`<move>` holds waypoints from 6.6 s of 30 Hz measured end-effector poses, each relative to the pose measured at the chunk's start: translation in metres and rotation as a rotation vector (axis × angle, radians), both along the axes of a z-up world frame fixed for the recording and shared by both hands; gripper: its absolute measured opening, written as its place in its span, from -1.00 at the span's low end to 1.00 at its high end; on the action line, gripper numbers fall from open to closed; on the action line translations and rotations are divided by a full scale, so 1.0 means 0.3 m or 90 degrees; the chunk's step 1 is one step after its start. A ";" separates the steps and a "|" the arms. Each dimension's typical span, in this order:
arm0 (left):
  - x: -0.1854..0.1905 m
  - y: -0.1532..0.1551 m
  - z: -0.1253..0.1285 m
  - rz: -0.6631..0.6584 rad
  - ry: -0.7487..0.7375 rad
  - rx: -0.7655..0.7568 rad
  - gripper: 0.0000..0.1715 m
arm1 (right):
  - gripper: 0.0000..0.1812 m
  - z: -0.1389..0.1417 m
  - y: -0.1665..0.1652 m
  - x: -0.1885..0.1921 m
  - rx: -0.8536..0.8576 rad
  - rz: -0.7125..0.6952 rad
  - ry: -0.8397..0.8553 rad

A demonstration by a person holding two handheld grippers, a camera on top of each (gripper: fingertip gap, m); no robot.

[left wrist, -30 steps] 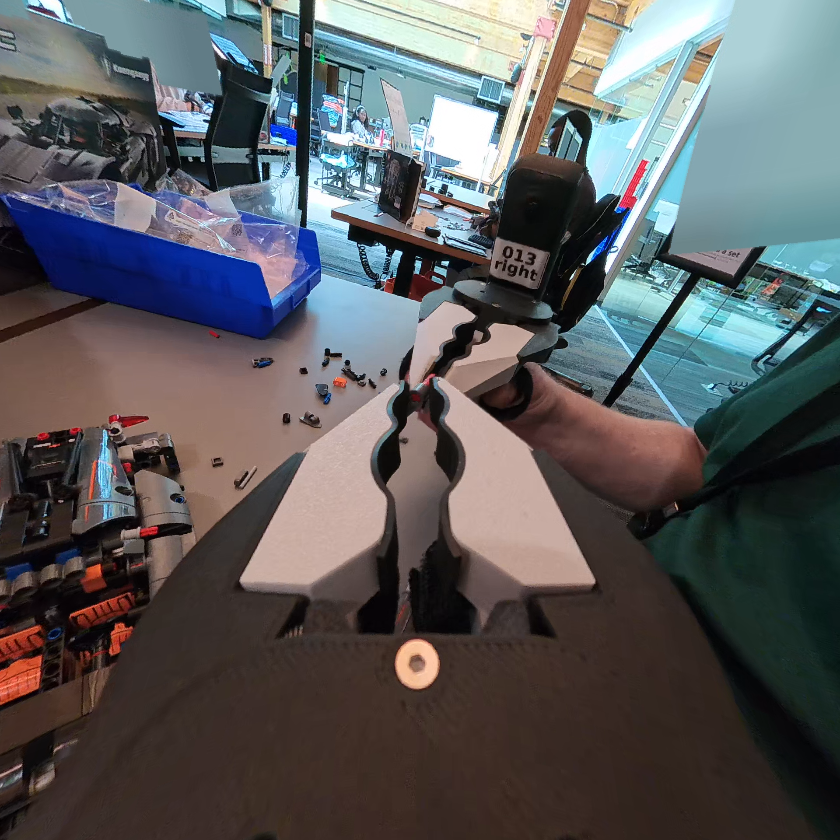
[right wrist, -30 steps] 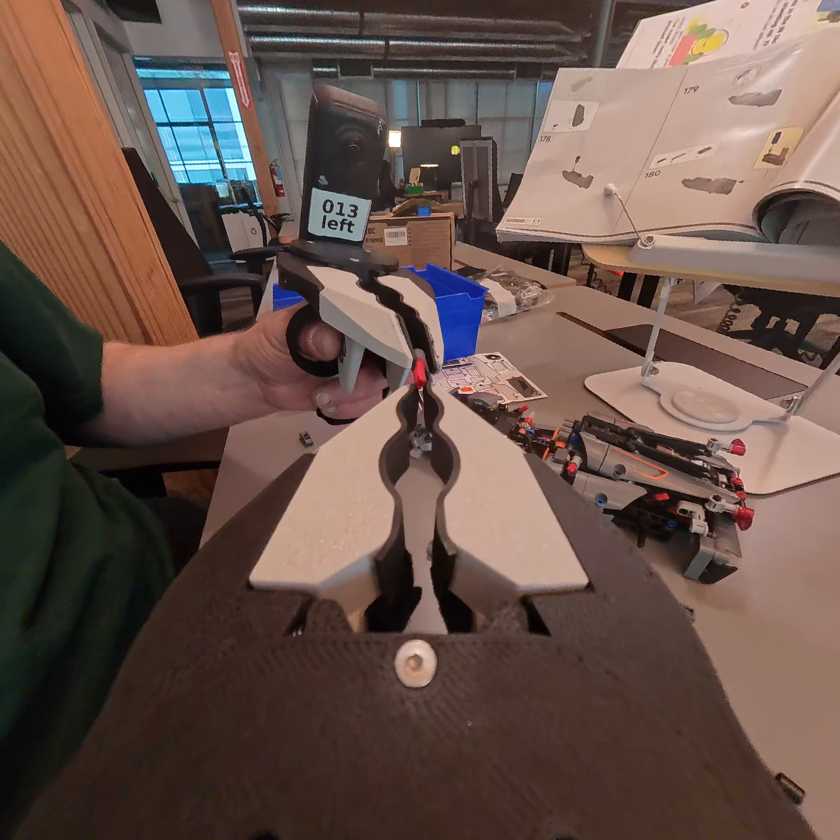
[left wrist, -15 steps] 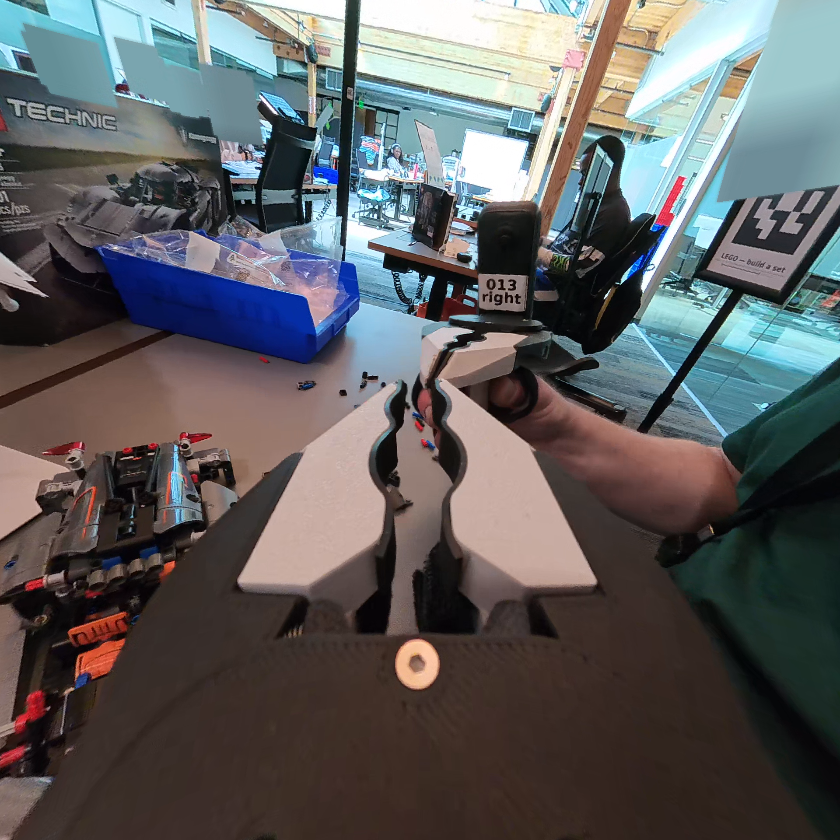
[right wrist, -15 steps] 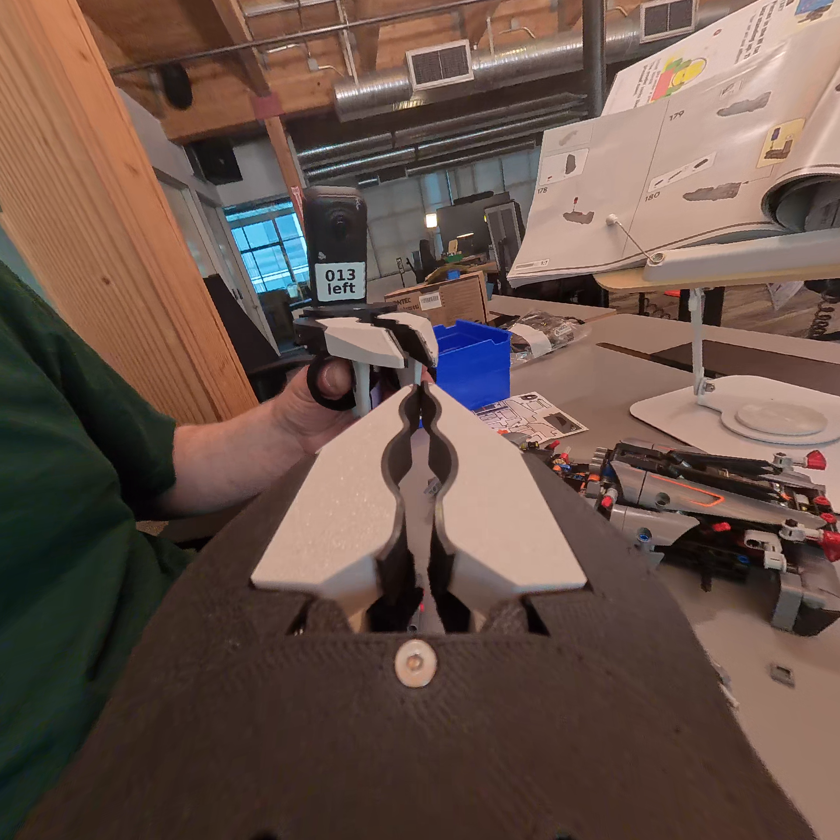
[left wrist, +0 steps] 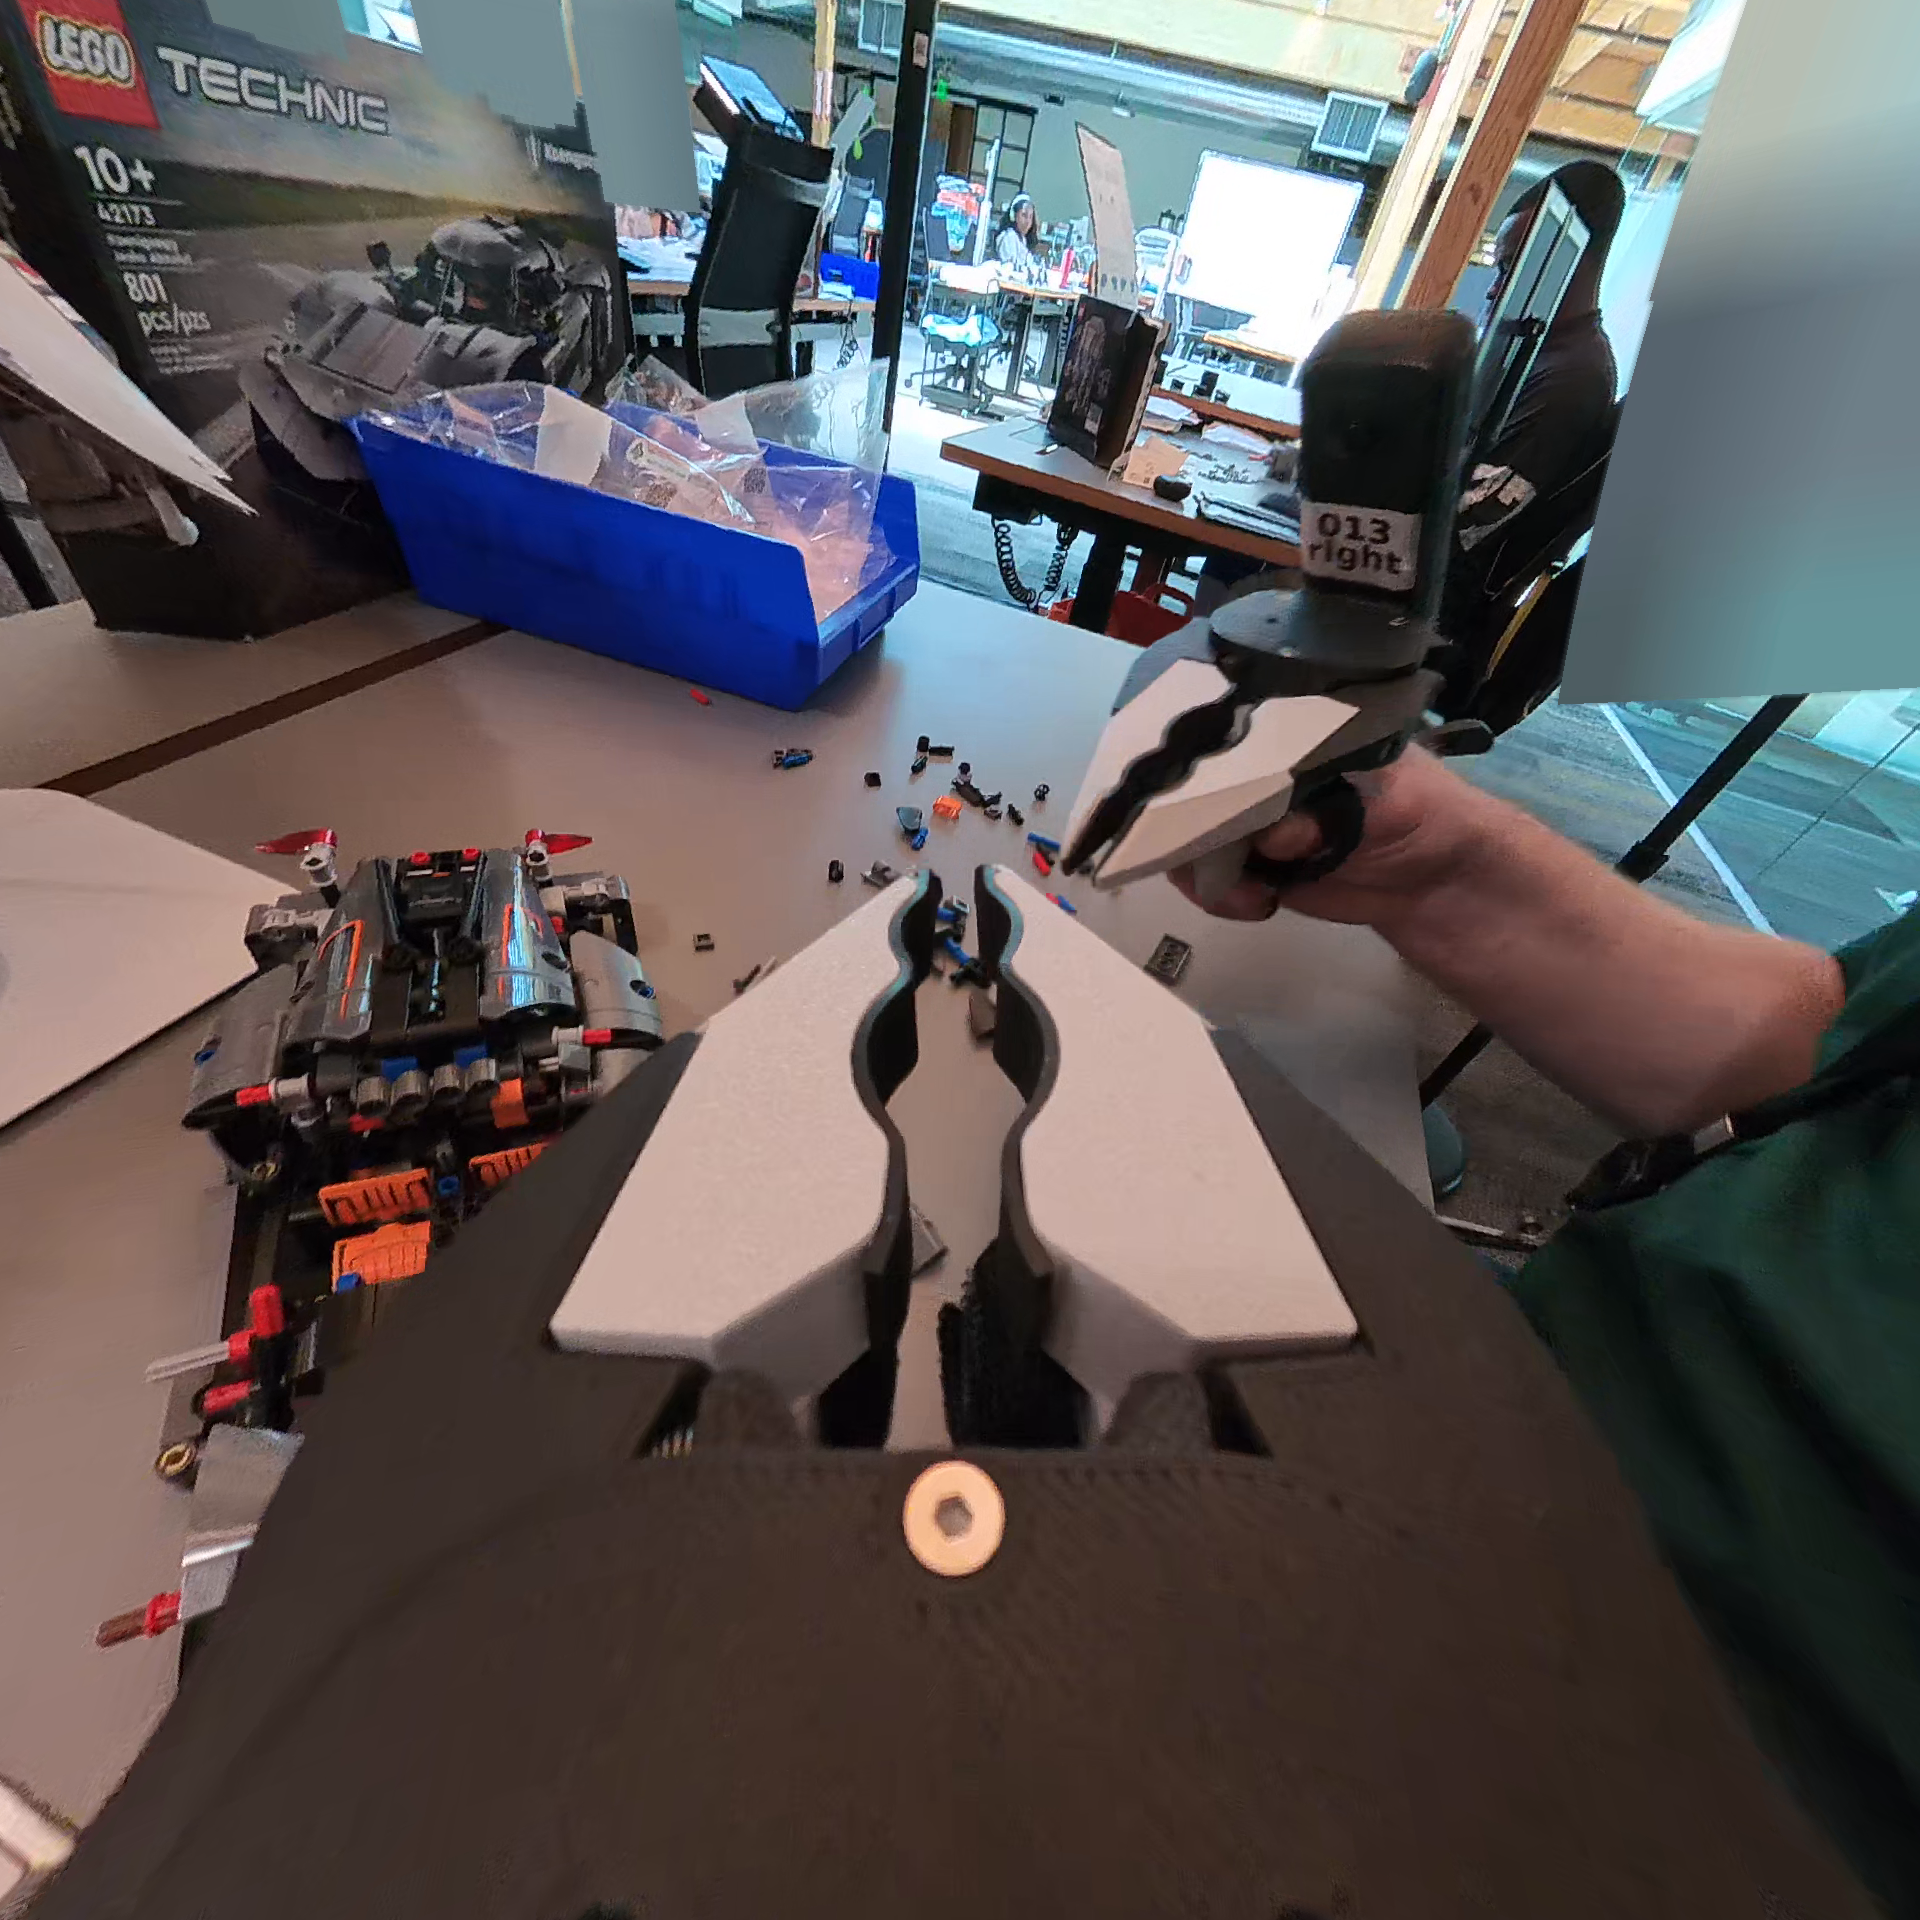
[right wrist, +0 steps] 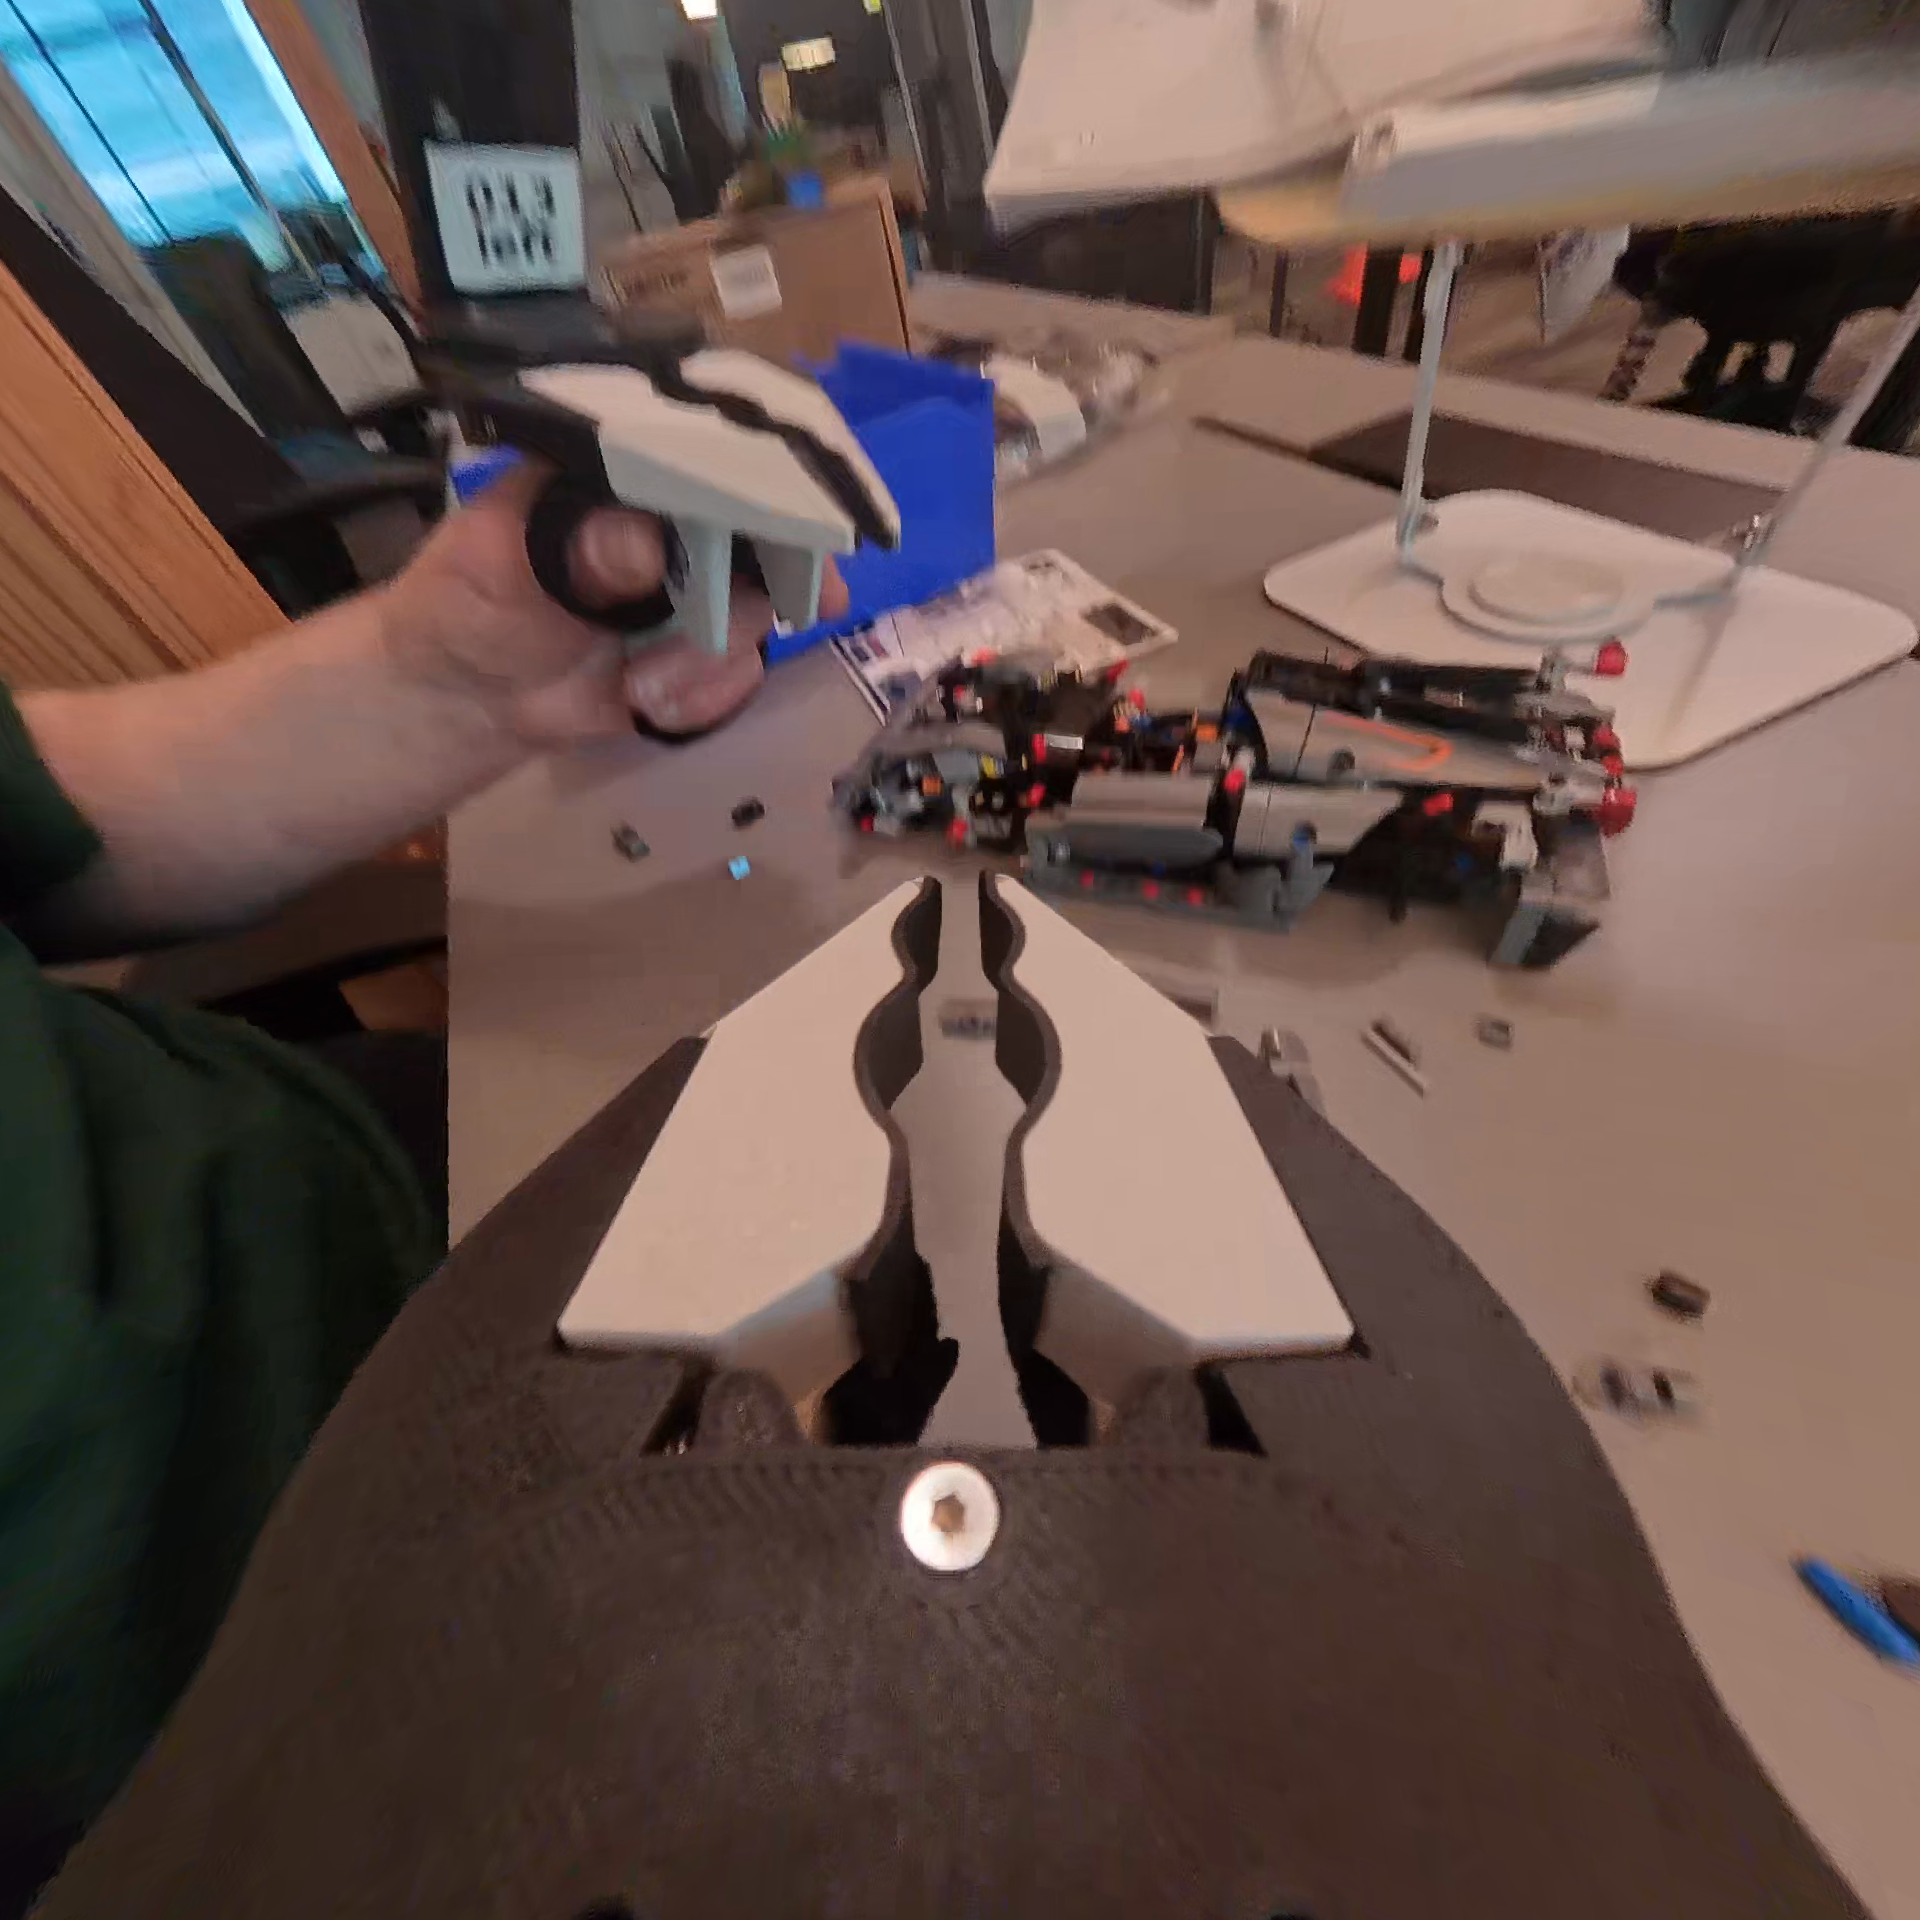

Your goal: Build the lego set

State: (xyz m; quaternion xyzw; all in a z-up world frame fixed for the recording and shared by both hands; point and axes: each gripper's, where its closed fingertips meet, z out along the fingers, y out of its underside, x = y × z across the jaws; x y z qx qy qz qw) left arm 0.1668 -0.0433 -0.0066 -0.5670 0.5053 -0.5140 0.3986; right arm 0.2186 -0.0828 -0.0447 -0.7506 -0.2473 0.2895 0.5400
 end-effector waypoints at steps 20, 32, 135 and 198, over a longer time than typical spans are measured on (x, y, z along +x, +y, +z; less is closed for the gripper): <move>0.054 -0.108 -0.070 -0.063 0.049 0.033 -0.95 | -0.82 -0.381 -0.332 0.062 -0.245 -0.116 -0.241; 0.122 -0.350 -0.291 -0.204 0.249 0.186 -0.92 | -0.94 -0.382 -0.333 0.029 -0.206 -0.089 -0.225; 0.070 -0.294 0.143 -0.277 -0.203 -0.224 -0.97 | -0.78 0.254 -0.099 -0.029 0.355 -0.132 -0.130; 0.085 -0.188 0.120 -0.059 -0.076 -0.021 -0.82 | -1.00 0.202 0.037 -0.115 0.337 -0.074 -0.201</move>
